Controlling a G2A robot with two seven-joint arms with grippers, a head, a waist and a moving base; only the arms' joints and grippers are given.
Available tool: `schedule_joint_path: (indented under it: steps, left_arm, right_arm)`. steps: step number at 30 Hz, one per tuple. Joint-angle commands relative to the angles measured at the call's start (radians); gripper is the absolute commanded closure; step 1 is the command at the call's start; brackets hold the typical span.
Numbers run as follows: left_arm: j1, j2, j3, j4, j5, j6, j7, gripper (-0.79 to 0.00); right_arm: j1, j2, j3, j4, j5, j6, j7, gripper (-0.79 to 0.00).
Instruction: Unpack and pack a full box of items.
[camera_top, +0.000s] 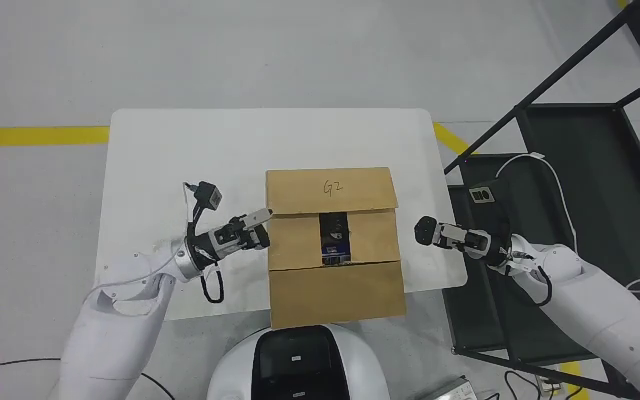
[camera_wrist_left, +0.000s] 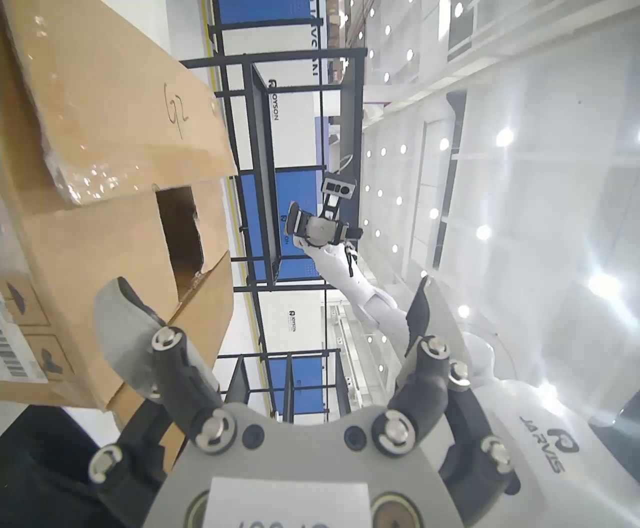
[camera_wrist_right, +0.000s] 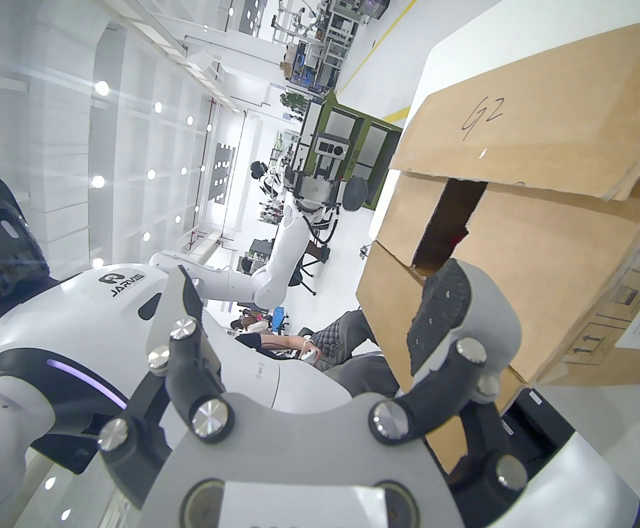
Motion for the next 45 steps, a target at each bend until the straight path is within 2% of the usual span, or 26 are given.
schedule_joint_path:
  steps: [1,15,18,22,27,34,45]
  left_arm:
    - [-0.026,-0.005,0.014,0.03,-0.034,-0.002,0.023,-0.785]
    - [-0.032,-0.006,0.014,0.037,-0.039,-0.009,0.041,-0.785]
    - [-0.01,-0.006,0.01,0.001,-0.017,0.02,0.114,-0.785]
    - [-0.001,-0.005,0.047,-0.024,0.031,0.049,0.106,-0.785]
    - [-0.05,-0.016,0.124,0.063,0.051,0.064,0.124,-0.785]
    - [-0.139,-0.038,0.189,0.194,0.007,0.01,0.158,-0.785]
    - [-0.222,-0.052,0.18,0.206,-0.115,-0.046,0.148,-0.785]
  right_arm:
    - [0.0,0.0,0.0,0.0,0.0,0.0,0.0,-0.785]
    - [0.0,0.0,0.0,0.0,0.0,0.0,0.0,-0.785]
    - [0.0,0.0,0.0,0.0,0.0,0.0,0.0,-0.785]
    - [0.0,0.0,0.0,0.0,0.0,0.0,0.0,-0.785]
    - [0.0,0.0,0.0,0.0,0.0,0.0,0.0,-0.785]
    - [0.0,0.0,0.0,0.0,0.0,0.0,0.0,-0.785]
    - [0.0,0.0,0.0,0.0,0.0,0.0,0.0,-0.785]
